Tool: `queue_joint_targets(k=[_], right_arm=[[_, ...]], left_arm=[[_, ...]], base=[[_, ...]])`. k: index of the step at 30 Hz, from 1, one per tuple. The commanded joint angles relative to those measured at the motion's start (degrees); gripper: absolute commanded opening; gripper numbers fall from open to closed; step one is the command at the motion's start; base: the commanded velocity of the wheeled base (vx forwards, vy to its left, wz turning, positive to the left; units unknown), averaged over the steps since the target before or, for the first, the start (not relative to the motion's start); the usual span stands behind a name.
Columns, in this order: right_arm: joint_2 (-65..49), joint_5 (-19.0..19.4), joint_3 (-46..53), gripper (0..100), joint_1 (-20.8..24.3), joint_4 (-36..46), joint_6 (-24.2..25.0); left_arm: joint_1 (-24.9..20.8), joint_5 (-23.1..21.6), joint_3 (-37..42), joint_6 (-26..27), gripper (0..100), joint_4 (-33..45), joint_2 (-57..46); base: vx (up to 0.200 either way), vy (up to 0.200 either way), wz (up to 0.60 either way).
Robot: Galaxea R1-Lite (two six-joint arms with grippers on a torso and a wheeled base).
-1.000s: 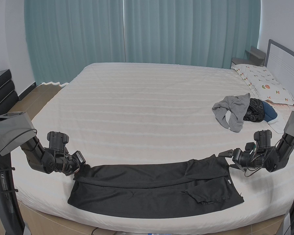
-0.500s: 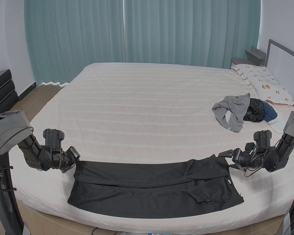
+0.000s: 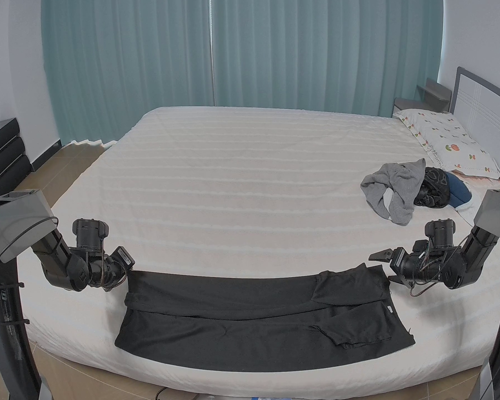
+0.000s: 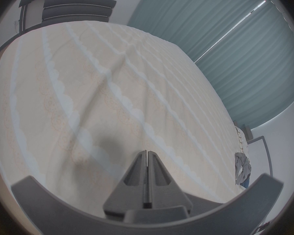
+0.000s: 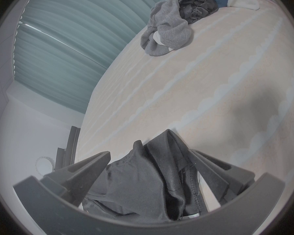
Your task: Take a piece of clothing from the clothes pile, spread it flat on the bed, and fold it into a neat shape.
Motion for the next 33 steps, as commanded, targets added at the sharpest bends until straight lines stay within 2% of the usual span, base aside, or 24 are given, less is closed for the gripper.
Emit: queue_joint_targets(k=[1,4,5,33], right_arm=[[1.4,0.0,-0.8,100,0.1,-0.1,0.0],[2.0,0.0,-1.4,100,0.1,-0.1,0.0],[2.3,0.0,-1.7,0,0.1,-0.1,0.0],[2.6,-0.7,-2.4,0,-1.8,-0.1,-0.1]], left_arm=[[0.2,0.0,-0.4,0.0,0,0.0,0.8],[0.2,0.0,-0.4,0.0,0,0.0,1.0],[0.2,0.0,-0.4,0.0,0,0.0,1.0],[0.5,-0.1,-0.6,-0.1,0,-1.2,1.7]], base=[[0.000,0.000,0.00],[0.000,0.000,0.00],[0.000,0.000,0.00],[0.000,0.000,0.00]])
